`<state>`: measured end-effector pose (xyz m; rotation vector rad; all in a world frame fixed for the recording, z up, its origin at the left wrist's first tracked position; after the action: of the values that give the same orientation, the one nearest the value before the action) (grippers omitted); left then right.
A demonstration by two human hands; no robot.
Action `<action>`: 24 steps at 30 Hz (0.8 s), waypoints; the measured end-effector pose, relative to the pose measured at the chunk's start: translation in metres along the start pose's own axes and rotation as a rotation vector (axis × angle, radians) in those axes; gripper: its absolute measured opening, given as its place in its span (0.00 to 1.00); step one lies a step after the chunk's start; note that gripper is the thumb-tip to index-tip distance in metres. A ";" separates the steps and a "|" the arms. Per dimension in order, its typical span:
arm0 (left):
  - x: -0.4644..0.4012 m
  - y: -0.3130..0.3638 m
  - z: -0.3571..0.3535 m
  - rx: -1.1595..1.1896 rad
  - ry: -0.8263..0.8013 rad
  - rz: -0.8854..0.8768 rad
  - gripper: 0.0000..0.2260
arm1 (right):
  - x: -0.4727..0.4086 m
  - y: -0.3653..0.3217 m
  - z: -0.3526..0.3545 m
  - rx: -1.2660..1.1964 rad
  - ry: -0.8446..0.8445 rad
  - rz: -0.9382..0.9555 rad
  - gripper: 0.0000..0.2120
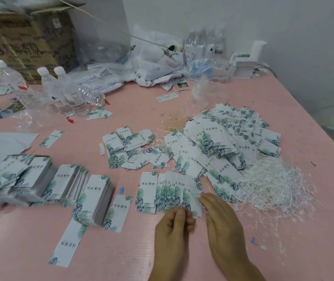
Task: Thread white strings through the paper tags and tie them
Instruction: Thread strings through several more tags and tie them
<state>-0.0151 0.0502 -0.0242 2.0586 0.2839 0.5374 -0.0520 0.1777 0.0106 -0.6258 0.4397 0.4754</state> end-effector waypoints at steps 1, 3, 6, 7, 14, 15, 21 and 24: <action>0.000 0.001 -0.001 0.023 -0.020 0.028 0.13 | 0.002 -0.004 0.003 -0.010 0.038 0.061 0.17; 0.000 0.002 -0.003 0.099 -0.074 0.132 0.15 | 0.007 -0.012 0.003 -0.032 0.067 0.171 0.15; -0.002 0.001 -0.003 0.182 -0.123 0.272 0.21 | 0.014 -0.016 0.000 -0.044 0.080 0.226 0.13; -0.003 0.001 -0.003 0.181 -0.118 0.290 0.21 | 0.014 -0.015 -0.001 -0.034 0.089 0.229 0.13; -0.005 0.006 -0.005 -0.326 -0.214 0.110 0.14 | 0.006 -0.001 -0.014 0.102 -0.143 0.023 0.15; -0.005 0.007 -0.001 -0.423 -0.173 0.071 0.16 | 0.007 -0.002 -0.017 0.108 -0.178 0.028 0.15; -0.002 0.008 0.012 -0.268 -0.008 0.087 0.22 | 0.009 -0.006 0.003 0.026 0.018 -0.002 0.17; -0.001 0.009 0.008 -0.065 -0.047 0.141 0.24 | 0.009 -0.025 0.004 0.027 0.070 0.164 0.16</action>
<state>-0.0123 0.0394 -0.0202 2.0346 0.0923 0.5755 -0.0307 0.1653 0.0202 -0.5841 0.5658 0.6039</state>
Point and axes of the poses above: each hand's wrist, its own x-axis away from the middle knuckle, its own z-axis out of the back of the hand, y = z × x, the point moved 4 cm from there along -x, towards the middle knuckle, and after that the axes turned 7 degrees about x, right-handed, at the moved point
